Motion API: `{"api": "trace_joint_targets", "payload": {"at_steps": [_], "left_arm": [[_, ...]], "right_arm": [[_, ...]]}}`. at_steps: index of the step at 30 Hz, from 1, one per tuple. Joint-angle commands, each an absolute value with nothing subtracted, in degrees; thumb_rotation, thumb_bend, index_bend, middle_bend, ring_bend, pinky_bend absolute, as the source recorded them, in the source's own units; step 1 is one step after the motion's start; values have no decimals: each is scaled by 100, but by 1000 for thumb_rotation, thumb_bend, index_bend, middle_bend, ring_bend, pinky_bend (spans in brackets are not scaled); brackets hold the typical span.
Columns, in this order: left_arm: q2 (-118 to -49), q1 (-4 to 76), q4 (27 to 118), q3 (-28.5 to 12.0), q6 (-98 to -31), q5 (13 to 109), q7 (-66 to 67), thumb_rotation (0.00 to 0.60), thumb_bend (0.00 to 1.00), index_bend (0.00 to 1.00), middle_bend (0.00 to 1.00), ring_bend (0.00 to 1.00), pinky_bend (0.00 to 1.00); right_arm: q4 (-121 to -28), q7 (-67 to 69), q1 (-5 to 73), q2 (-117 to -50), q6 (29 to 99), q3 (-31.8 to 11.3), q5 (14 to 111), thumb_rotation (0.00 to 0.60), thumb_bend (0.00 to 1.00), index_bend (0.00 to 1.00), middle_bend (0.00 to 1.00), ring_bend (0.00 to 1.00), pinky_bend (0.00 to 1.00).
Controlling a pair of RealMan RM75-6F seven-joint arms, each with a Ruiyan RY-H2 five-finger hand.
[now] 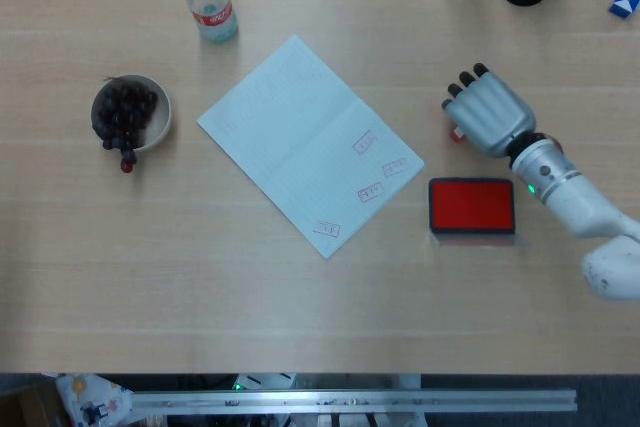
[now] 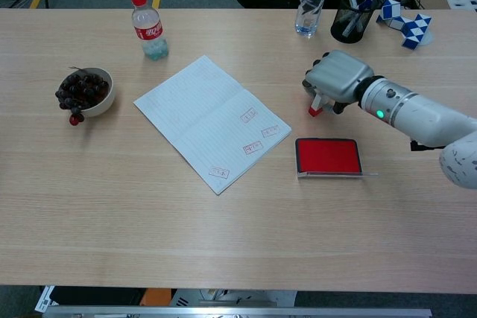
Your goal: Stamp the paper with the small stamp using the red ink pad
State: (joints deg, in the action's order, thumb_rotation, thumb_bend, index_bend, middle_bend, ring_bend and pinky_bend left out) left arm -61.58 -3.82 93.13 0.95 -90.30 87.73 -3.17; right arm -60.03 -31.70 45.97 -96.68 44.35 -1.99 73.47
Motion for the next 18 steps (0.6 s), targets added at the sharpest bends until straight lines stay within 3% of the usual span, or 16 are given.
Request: {"api": "trace_joint_targets", "payload": {"at_steps": [1, 12, 18], "left_arm": [[-6156, -384, 9310, 95, -9033, 8772, -322, 600, 223, 132, 114, 146, 138], [-6134, -377, 9326, 84, -9031, 8765, -336, 600, 223, 118, 113, 146, 138], [-6118, -361, 9350, 58, -9030, 8749, -330, 600, 223, 114, 113, 146, 138]], "right_arm": [[-6016, -3176, 4602, -9664, 4418, -215, 7332, 600, 262, 462, 377, 266, 265], [-6339, -3177, 4603, -9437, 4487, -289, 7326, 600, 260, 365, 354, 251, 253], [-7274, -3122, 4493, -8700, 4759, -329, 7403, 600, 262, 327, 353, 249, 248]]}}
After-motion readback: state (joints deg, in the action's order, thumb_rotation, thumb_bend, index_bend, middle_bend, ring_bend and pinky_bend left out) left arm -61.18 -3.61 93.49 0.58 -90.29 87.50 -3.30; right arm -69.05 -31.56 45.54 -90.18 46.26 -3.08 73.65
